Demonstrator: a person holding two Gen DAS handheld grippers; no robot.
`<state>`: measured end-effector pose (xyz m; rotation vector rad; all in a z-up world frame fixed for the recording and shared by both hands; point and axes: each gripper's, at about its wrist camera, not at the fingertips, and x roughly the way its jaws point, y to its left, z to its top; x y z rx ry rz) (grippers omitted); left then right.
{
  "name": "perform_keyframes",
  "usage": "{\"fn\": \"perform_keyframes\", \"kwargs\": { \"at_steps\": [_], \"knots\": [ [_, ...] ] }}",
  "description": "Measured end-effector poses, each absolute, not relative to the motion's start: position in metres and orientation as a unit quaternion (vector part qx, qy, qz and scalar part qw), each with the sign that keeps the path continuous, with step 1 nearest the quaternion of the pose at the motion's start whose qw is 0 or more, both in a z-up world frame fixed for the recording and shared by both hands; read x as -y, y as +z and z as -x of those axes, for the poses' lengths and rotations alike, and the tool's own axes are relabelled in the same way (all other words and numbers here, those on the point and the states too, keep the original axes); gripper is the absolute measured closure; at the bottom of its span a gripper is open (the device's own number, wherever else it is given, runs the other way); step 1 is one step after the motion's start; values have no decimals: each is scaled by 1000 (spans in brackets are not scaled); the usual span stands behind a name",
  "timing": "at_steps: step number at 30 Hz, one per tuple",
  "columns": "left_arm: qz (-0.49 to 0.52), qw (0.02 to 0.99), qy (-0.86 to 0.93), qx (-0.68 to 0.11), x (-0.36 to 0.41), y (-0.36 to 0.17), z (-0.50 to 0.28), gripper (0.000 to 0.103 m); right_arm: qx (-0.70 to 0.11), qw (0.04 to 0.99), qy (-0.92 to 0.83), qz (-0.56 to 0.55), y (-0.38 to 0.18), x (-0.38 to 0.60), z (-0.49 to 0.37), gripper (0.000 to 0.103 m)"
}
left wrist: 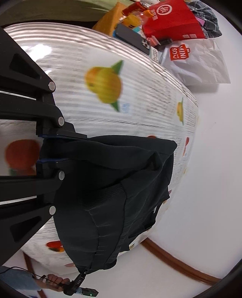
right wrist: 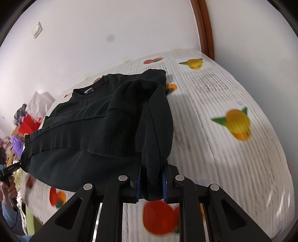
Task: Fold small clothes
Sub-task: 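Carry the held hem over the body toward the collar with both tools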
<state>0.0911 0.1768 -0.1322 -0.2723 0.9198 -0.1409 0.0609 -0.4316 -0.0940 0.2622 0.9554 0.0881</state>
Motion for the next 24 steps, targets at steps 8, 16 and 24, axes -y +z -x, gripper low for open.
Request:
{"fn": "perform_keyframes", "kwargs": {
  "at_steps": [8,16,24],
  "knots": [
    [94,898,-33,-429,-177,-129,-75,81,-462,884,-9,-75,-89,440,-30,81],
    [67,916,-9,-396,-172,-103,-64,74,-426,904,-43,-20,-49,415,-15,80],
    [86,903,-124,-403,-125,-102,-64,68,-445,892,68,-35,-68,335,-40,80]
  ]
}}
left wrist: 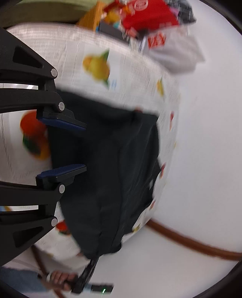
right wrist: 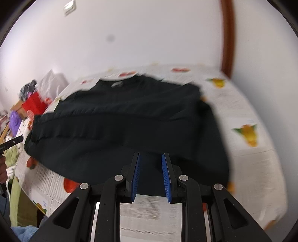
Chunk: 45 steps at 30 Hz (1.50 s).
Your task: Fold small clothes
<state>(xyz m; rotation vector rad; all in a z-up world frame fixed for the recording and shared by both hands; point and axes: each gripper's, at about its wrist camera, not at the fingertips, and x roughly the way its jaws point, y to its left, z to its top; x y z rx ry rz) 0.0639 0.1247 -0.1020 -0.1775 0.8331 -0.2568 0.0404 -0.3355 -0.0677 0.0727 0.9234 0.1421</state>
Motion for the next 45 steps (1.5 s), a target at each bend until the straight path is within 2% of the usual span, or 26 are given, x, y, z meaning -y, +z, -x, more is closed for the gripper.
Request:
{"fn": "perform_keyframes", "kwargs": {
  "at_steps": [6,12,29,35,38,41,42,43,45],
  "knots": [
    [65,877,-137,-456,-92,-139,-96,68,-489,871,48,0,-96,309,-72,80],
    [64,885,-128,-443,-84,-128,-115,68,-500,866,27,12,-105,303,-96,81],
    [69,907,-95,-404,-83,-117,-207,68,-438,898,23,-37,-97,306,-186,81],
    [63,913,-79,-396,-85,-105,-237,68,-394,918,17,-53,-70,312,-223,81],
    [50,920,-71,-383,-93,-96,-234,66,-355,932,18,-70,-42,328,-222,78],
    [38,923,-63,-378,-105,-96,-228,51,-343,937,8,-61,-29,344,-213,67],
    [36,922,-62,-380,-109,-96,-230,51,-346,936,8,-56,-30,349,-211,57],
    [30,921,-60,-384,-112,-99,-230,51,-353,934,8,-51,-33,354,-211,54],
    [20,918,-52,-393,-115,-104,-238,51,-372,928,-2,-33,-45,358,-215,54]
  ]
}}
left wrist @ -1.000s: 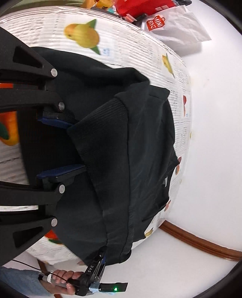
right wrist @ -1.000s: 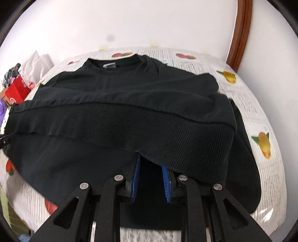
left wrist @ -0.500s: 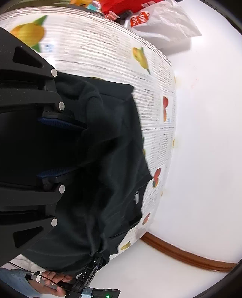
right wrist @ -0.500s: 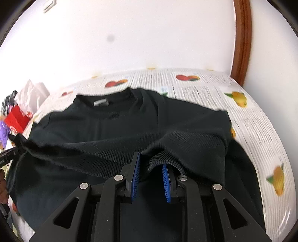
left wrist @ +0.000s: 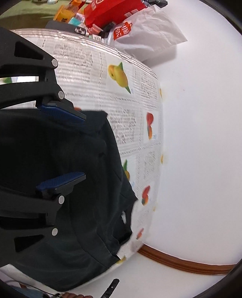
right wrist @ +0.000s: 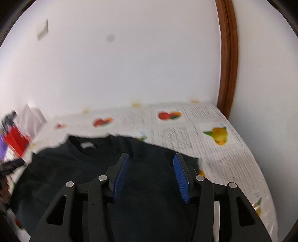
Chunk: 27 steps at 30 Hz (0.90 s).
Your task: Fold small clothes
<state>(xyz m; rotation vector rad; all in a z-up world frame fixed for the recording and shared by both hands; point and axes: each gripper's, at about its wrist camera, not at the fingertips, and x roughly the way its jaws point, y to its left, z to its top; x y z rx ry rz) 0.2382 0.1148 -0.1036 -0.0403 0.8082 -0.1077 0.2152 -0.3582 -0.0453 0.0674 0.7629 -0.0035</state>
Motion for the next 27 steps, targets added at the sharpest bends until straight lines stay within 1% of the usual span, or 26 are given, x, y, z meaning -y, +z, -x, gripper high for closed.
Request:
{"fn": "perform_keyframes", "kwargs": {
  "at_steps": [3,6,8,9,10,11,13,16,18,20,22,23,25,27],
  "knots": [
    [23,916,-50,-397,-121,-110,-249,51,-418,908,-11,-10,-71,360,-235,54],
    [27,909,-64,-412,-122,-118,-261,52,-442,897,-18,-4,-90,363,-250,54],
    [19,899,-71,-432,-118,-127,-269,62,-457,889,-26,-2,-102,364,-262,55],
    [11,896,-66,-439,-116,-131,-271,64,-463,886,-23,-5,-107,365,-266,58],
    [0,894,-62,-444,-112,-133,-271,73,-467,884,-19,-7,-111,365,-268,64],
    [-12,895,-59,-443,-110,-133,-269,84,-471,882,-15,-8,-114,364,-269,68],
    [-33,904,-53,-423,-106,-127,-258,89,-474,881,-11,-4,-116,362,-270,74],
    [-21,922,-55,-383,-108,-111,-242,90,-462,887,-3,3,-110,359,-264,83],
    [2,931,-57,-360,-113,-100,-237,90,-443,896,11,-3,-100,359,-256,86],
    [22,935,-58,-350,-117,-95,-239,90,-426,904,24,-13,-89,362,-251,87],
    [32,931,-58,-358,-118,-96,-248,90,-398,915,45,-35,-75,368,-244,87],
    [24,925,-52,-375,-117,-100,-254,90,-389,919,53,-47,-70,372,-242,87],
    [28,914,-51,-401,-119,-109,-261,89,-387,918,61,-70,-66,379,-242,87],
    [33,907,-57,-415,-119,-116,-263,87,-397,913,59,-69,-70,379,-244,87]
  ]
}}
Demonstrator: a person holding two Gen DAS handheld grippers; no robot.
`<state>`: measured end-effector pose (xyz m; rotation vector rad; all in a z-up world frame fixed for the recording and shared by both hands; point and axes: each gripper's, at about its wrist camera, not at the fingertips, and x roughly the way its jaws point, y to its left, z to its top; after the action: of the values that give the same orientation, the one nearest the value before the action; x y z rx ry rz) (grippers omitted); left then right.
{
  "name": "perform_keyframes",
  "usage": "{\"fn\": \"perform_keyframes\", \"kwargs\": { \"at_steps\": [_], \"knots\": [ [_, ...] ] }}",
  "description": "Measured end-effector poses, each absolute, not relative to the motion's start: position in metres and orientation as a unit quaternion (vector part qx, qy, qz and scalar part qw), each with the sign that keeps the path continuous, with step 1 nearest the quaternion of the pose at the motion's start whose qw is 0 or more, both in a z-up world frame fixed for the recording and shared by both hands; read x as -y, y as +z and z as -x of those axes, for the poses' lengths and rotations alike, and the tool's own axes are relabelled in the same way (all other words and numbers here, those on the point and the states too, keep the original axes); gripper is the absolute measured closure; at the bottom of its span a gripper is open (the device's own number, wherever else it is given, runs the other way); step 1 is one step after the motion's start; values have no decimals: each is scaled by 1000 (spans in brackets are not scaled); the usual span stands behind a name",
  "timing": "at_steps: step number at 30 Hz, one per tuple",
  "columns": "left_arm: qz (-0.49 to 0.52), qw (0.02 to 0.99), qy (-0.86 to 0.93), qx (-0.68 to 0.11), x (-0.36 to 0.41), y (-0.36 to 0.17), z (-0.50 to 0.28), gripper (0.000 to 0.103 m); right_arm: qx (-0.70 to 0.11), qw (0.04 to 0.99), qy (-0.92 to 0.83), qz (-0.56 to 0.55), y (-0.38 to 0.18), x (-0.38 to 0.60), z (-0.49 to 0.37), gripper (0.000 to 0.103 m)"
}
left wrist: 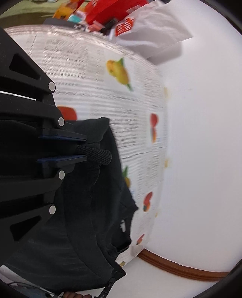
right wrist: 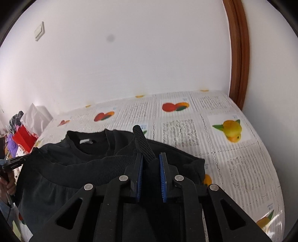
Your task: Fold small clothes
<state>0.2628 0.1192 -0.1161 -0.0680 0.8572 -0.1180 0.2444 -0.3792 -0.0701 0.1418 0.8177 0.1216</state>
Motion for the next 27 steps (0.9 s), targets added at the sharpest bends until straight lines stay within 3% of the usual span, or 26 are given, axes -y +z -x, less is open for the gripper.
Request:
{"fn": "perform_keyframes", "kwargs": {
  "at_steps": [1,4,14,21,22,23,27],
  "knots": [
    [30,905,-61,-421,-119,-119,-263,86,-401,912,56,-63,-72,378,-245,87],
    [16,888,-78,-452,-117,-127,-264,69,-415,908,40,-46,-82,373,-250,87],
    [-12,890,-116,-441,-103,-117,-229,69,-426,903,29,-46,-91,373,-252,87],
    [18,887,-93,-451,-103,-128,-265,69,-442,895,22,-54,-97,374,-255,84],
    [38,886,-84,-454,-107,-130,-271,80,-449,891,20,-59,-99,376,-257,82],
    [49,889,-76,-448,-110,-128,-271,99,-458,887,16,-64,-102,378,-259,82],
    [70,924,-79,-368,-122,-105,-256,98,-440,894,30,-82,-94,385,-255,88]
  ]
}}
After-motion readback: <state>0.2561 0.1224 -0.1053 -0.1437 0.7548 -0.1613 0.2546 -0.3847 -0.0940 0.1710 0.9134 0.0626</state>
